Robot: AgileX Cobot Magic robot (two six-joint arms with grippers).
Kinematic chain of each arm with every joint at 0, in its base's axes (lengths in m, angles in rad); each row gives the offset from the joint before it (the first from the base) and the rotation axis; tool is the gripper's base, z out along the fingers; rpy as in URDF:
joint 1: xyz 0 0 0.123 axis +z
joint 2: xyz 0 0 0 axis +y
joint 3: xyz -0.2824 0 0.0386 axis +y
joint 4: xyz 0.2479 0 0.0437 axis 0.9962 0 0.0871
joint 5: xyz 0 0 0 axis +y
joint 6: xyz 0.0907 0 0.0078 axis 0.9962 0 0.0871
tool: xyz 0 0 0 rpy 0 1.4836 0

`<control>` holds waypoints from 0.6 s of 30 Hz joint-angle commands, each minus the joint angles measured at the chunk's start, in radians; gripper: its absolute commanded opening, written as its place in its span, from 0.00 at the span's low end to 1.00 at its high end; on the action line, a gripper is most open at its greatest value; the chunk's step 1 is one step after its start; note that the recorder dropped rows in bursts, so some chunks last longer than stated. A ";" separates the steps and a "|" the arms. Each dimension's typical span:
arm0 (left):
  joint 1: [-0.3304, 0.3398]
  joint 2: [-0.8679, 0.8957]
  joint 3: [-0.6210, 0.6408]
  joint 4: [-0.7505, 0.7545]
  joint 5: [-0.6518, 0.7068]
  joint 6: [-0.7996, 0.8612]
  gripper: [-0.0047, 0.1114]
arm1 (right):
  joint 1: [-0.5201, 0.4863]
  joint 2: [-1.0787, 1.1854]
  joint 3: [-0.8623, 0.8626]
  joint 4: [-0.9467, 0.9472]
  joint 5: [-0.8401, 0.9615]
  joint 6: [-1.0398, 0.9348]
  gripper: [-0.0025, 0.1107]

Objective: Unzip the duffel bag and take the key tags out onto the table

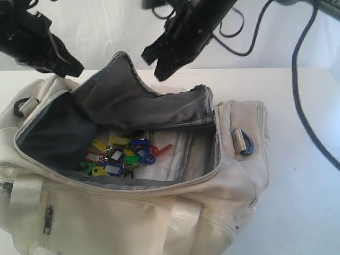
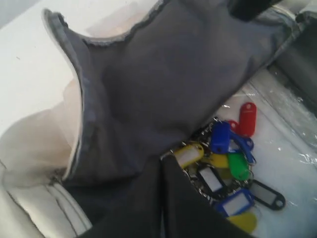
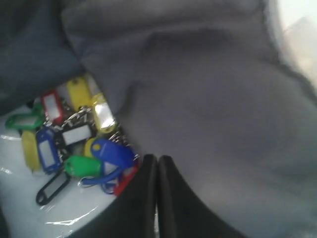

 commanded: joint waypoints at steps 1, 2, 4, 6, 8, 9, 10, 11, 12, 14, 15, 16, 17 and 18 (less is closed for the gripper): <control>0.004 -0.117 0.126 -0.003 0.036 -0.088 0.04 | 0.076 -0.001 0.116 -0.015 0.002 -0.020 0.02; 0.004 -0.139 0.161 -0.011 0.039 -0.098 0.04 | 0.090 0.003 0.134 -0.036 0.002 -0.018 0.02; 0.004 -0.196 0.235 -0.024 0.051 -0.100 0.04 | 0.108 0.011 0.162 -0.061 0.002 -0.009 0.02; 0.004 -0.252 0.302 -0.022 0.051 -0.100 0.04 | 0.118 0.019 0.179 -0.065 0.002 0.014 0.02; 0.004 -0.354 0.397 0.022 0.043 -0.126 0.04 | 0.122 0.033 0.196 -0.065 0.002 0.050 0.02; 0.004 -0.387 0.417 0.040 0.036 -0.145 0.04 | 0.122 0.035 0.203 -0.067 0.002 0.050 0.02; 0.004 -0.451 0.459 0.090 0.029 -0.204 0.04 | 0.122 0.039 0.215 -0.067 0.002 0.050 0.02; 0.004 -0.475 0.475 0.107 0.029 -0.225 0.04 | 0.123 0.044 0.221 -0.067 0.002 0.050 0.02; 0.004 -0.529 0.500 0.130 0.033 -0.262 0.04 | 0.123 0.053 0.225 -0.067 0.002 0.050 0.02; 0.004 -0.587 0.521 0.130 0.086 -0.257 0.04 | 0.123 0.072 0.225 -0.045 -0.002 0.050 0.09; 0.004 -0.599 0.528 0.134 0.113 -0.253 0.04 | 0.123 0.081 0.225 -0.026 -0.017 0.050 0.14; 0.004 -0.627 0.541 0.157 0.156 -0.251 0.04 | 0.123 0.095 0.225 0.008 -0.046 0.050 0.27; 0.004 -0.644 0.551 0.177 0.180 -0.251 0.04 | 0.123 0.112 0.225 0.015 -0.071 0.050 0.41; 0.004 -0.657 0.556 0.187 0.201 -0.251 0.04 | 0.123 0.125 0.225 0.015 -0.093 0.050 0.52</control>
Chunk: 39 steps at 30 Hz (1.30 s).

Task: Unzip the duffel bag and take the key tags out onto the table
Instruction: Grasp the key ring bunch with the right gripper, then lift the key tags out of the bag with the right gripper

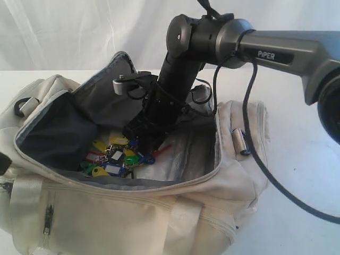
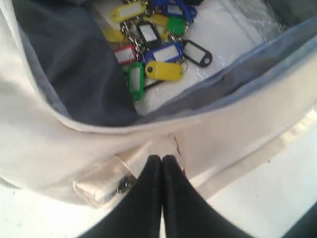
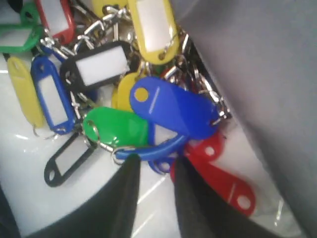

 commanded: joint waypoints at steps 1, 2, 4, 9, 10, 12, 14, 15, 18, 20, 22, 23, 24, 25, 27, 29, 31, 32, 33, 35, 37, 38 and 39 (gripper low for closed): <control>0.004 -0.062 0.030 0.034 0.090 -0.008 0.04 | 0.004 0.047 0.003 0.030 -0.080 0.003 0.63; 0.004 -0.072 0.036 0.034 0.084 -0.008 0.04 | 0.004 0.058 0.003 0.030 -0.102 0.003 0.67; 0.004 -0.081 0.041 0.034 0.065 -0.008 0.04 | 0.004 0.069 0.003 0.030 -0.137 0.003 0.67; 0.004 -0.081 0.041 0.032 0.050 -0.006 0.04 | 0.017 0.103 0.003 0.108 -0.124 0.017 0.61; 0.004 -0.081 0.041 0.032 0.047 -0.006 0.04 | 0.028 0.103 0.003 0.110 -0.106 0.017 0.54; 0.004 -0.081 0.041 0.032 0.042 -0.006 0.04 | 0.038 0.101 0.000 0.121 -0.083 0.017 0.41; 0.004 -0.081 0.041 0.032 0.042 -0.006 0.04 | 0.038 0.096 0.000 0.125 -0.073 0.009 0.21; 0.004 -0.081 0.041 0.032 0.042 -0.006 0.04 | 0.038 0.094 -0.001 0.123 -0.073 0.000 0.13; 0.004 -0.081 0.041 0.032 0.042 -0.006 0.04 | 0.034 0.070 -0.006 0.119 -0.077 -0.014 0.02; 0.004 -0.081 0.041 0.032 0.042 -0.006 0.04 | 0.034 0.030 -0.021 0.118 -0.079 -0.014 0.02; 0.004 -0.081 0.041 0.032 0.039 -0.006 0.04 | 0.034 -0.023 -0.035 0.096 -0.092 -0.016 0.02; 0.004 -0.081 0.041 0.032 0.039 -0.006 0.04 | 0.034 -0.041 -0.038 0.087 -0.092 -0.016 0.02; 0.004 -0.081 0.041 0.032 0.039 -0.006 0.04 | 0.034 -0.055 -0.040 0.075 -0.093 -0.014 0.02; 0.004 -0.081 0.041 0.032 0.039 -0.006 0.04 | 0.034 -0.071 -0.044 0.061 -0.093 -0.012 0.02; 0.004 -0.081 0.041 0.032 0.039 -0.006 0.04 | 0.034 -0.110 -0.047 0.039 -0.094 -0.007 0.02; 0.004 -0.081 0.041 0.032 0.037 -0.006 0.04 | 0.034 -0.131 -0.047 0.027 -0.094 -0.007 0.02; 0.004 -0.081 0.041 0.032 0.037 -0.006 0.04 | 0.034 -0.144 -0.047 0.021 -0.094 -0.007 0.02; 0.004 -0.081 0.041 0.032 0.035 -0.006 0.04 | 0.034 -0.152 -0.047 0.017 -0.094 -0.006 0.02; 0.004 -0.081 0.041 0.032 0.035 -0.006 0.04 | 0.034 -0.159 -0.047 0.012 -0.094 -0.006 0.02; 0.004 -0.081 0.041 0.032 0.035 -0.006 0.04 | 0.034 -0.172 -0.047 -0.004 -0.094 -0.001 0.02; 0.004 -0.081 0.041 0.032 0.031 -0.006 0.04 | 0.032 -0.185 -0.047 -0.015 -0.094 0.004 0.02; 0.004 -0.081 0.041 0.032 0.028 -0.006 0.04 | 0.028 -0.197 -0.047 -0.015 -0.094 0.004 0.02; 0.004 -0.081 0.041 0.032 0.028 -0.006 0.04 | 0.023 -0.207 -0.047 -0.018 -0.094 0.004 0.02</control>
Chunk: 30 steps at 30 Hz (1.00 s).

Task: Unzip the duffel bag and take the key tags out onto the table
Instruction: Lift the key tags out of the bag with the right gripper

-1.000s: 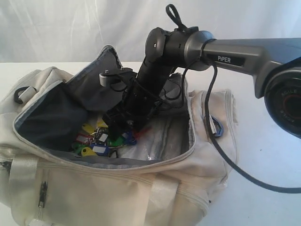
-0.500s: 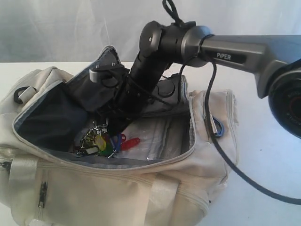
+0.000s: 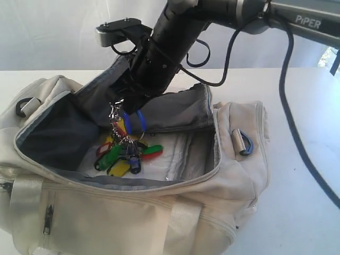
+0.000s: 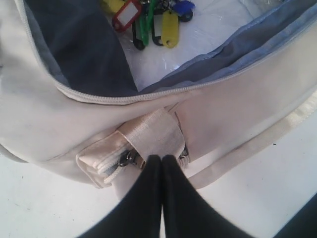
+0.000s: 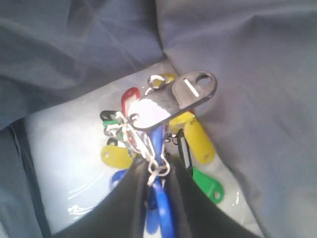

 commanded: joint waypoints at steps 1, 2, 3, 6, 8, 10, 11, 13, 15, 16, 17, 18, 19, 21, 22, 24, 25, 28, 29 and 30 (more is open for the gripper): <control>0.004 -0.007 0.004 -0.009 -0.002 -0.006 0.04 | -0.019 -0.066 -0.008 -0.013 -0.001 0.004 0.02; 0.004 -0.007 0.004 -0.009 -0.002 -0.006 0.04 | -0.023 -0.077 -0.008 -0.018 -0.001 0.004 0.02; 0.004 -0.007 0.004 -0.009 -0.002 -0.006 0.04 | -0.034 -0.094 -0.008 -0.020 -0.001 0.004 0.02; 0.004 -0.007 0.004 -0.009 -0.002 -0.006 0.04 | -0.061 -0.141 -0.008 -0.025 0.003 0.004 0.02; 0.004 -0.007 0.004 -0.009 -0.005 -0.006 0.04 | -0.081 -0.176 -0.008 -0.030 0.005 0.004 0.02; 0.004 -0.007 0.004 -0.009 -0.008 -0.006 0.04 | -0.099 -0.207 -0.008 -0.030 0.005 0.004 0.02; 0.004 -0.007 0.004 -0.009 -0.008 -0.006 0.04 | -0.106 -0.224 -0.008 -0.030 0.005 0.004 0.02; 0.004 -0.007 0.004 -0.009 -0.008 -0.006 0.04 | -0.120 -0.254 -0.008 -0.030 0.005 0.004 0.02; 0.004 -0.007 0.004 -0.009 -0.012 -0.006 0.04 | -0.129 -0.281 -0.008 -0.035 0.005 0.004 0.02; 0.004 -0.007 0.004 -0.011 -0.014 -0.009 0.04 | -0.131 -0.291 -0.008 -0.044 0.005 0.004 0.02; 0.004 -0.007 0.004 -0.014 -0.014 -0.009 0.04 | -0.137 -0.305 -0.008 -0.060 0.005 0.006 0.02; 0.004 -0.007 0.009 -0.013 -0.021 -0.009 0.04 | -0.144 -0.319 -0.008 -0.075 0.005 0.006 0.02; 0.004 -0.007 0.017 -0.017 -0.028 -0.009 0.04 | -0.150 -0.331 -0.008 -0.084 0.005 0.015 0.02; 0.004 -0.007 0.037 -0.021 -0.036 -0.009 0.04 | -0.170 -0.364 -0.008 -0.115 0.005 0.035 0.02; 0.004 -0.007 0.047 -0.023 -0.036 -0.009 0.04 | -0.179 -0.377 -0.008 -0.125 0.005 0.045 0.02; 0.004 -0.007 0.059 -0.030 -0.038 -0.009 0.04 | -0.202 -0.411 -0.008 -0.149 0.012 0.053 0.02; 0.004 -0.007 0.061 -0.030 -0.038 -0.009 0.04 | -0.214 -0.429 -0.008 -0.165 0.020 0.056 0.02; 0.004 -0.007 0.061 -0.030 -0.047 -0.009 0.04 | -0.250 -0.474 -0.008 -0.202 0.047 0.067 0.02; 0.004 -0.007 0.061 -0.030 -0.050 -0.009 0.04 | -0.267 -0.493 -0.006 -0.218 0.058 0.078 0.02; 0.004 -0.007 0.061 -0.030 -0.050 -0.009 0.04 | -0.278 -0.505 -0.002 -0.234 0.066 0.085 0.02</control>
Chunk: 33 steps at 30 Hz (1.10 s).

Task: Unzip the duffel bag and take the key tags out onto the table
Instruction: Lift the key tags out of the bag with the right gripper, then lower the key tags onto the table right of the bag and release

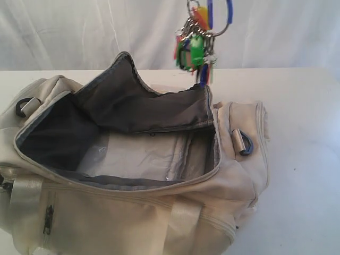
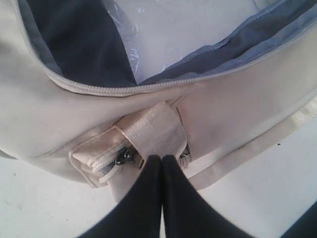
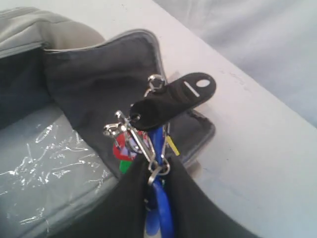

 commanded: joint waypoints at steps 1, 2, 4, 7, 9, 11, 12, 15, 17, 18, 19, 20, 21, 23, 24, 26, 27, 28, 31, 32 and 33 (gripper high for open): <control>0.004 -0.007 0.006 -0.025 -0.004 -0.009 0.04 | -0.062 -0.078 0.006 -0.075 0.020 0.043 0.02; 0.004 -0.007 0.006 -0.025 -0.004 -0.009 0.04 | -0.073 -0.095 0.018 -0.094 0.020 0.048 0.02; 0.004 -0.007 0.006 -0.025 -0.004 -0.009 0.04 | -0.097 -0.127 0.050 -0.124 0.020 0.064 0.02; 0.004 -0.007 0.006 -0.025 -0.004 -0.009 0.04 | -0.137 -0.176 0.113 -0.172 0.022 0.093 0.02; 0.004 -0.007 0.006 -0.025 -0.004 -0.009 0.04 | -0.161 -0.200 0.169 -0.217 0.022 0.113 0.02; 0.004 -0.007 0.006 -0.027 -0.004 -0.009 0.04 | -0.190 -0.224 0.234 -0.249 0.015 0.144 0.02; 0.004 -0.007 0.006 -0.026 -0.002 -0.009 0.04 | -0.200 -0.232 0.262 -0.255 0.004 0.150 0.02; 0.004 -0.007 0.006 -0.034 0.000 -0.009 0.04 | -0.234 -0.244 0.355 -0.271 -0.043 0.178 0.02; 0.004 -0.007 0.006 -0.034 0.000 -0.009 0.04 | -0.254 -0.244 0.421 -0.273 -0.075 0.189 0.02; 0.004 -0.007 0.006 -0.034 0.000 -0.009 0.04 | -0.264 -0.244 0.450 -0.278 -0.095 0.199 0.02; 0.004 -0.007 0.006 -0.036 0.000 -0.009 0.04 | -0.274 -0.244 0.486 -0.278 -0.119 0.206 0.02; 0.004 -0.007 0.006 -0.038 0.000 -0.009 0.04 | -0.284 -0.244 0.522 -0.280 -0.140 0.209 0.02; 0.004 -0.007 0.006 -0.038 0.000 -0.009 0.04 | -0.292 -0.244 0.558 -0.280 -0.155 0.216 0.02; 0.004 -0.007 0.006 -0.038 0.000 -0.009 0.04 | -0.311 -0.240 0.626 -0.283 -0.195 0.228 0.02; 0.004 -0.007 0.006 -0.040 0.000 -0.007 0.04 | -0.316 -0.236 0.656 -0.283 -0.215 0.228 0.02; 0.004 -0.007 0.006 -0.040 0.000 -0.007 0.04 | -0.321 -0.224 0.707 -0.283 -0.260 0.244 0.02; 0.004 -0.007 0.006 -0.040 0.000 -0.007 0.04 | -0.321 -0.215 0.733 -0.283 -0.282 0.251 0.02; 0.004 -0.007 0.006 -0.040 0.000 -0.007 0.04 | -0.321 -0.207 0.752 -0.283 -0.293 0.253 0.02; 0.004 -0.007 0.006 -0.040 0.000 -0.007 0.04 | -0.321 -0.169 0.810 -0.272 -0.335 0.253 0.02; 0.004 -0.007 0.006 -0.040 0.000 -0.007 0.04 | -0.321 -0.152 0.827 -0.268 -0.350 0.253 0.02; 0.004 -0.007 0.006 -0.040 0.000 -0.007 0.04 | -0.321 -0.136 0.843 -0.263 -0.366 0.253 0.02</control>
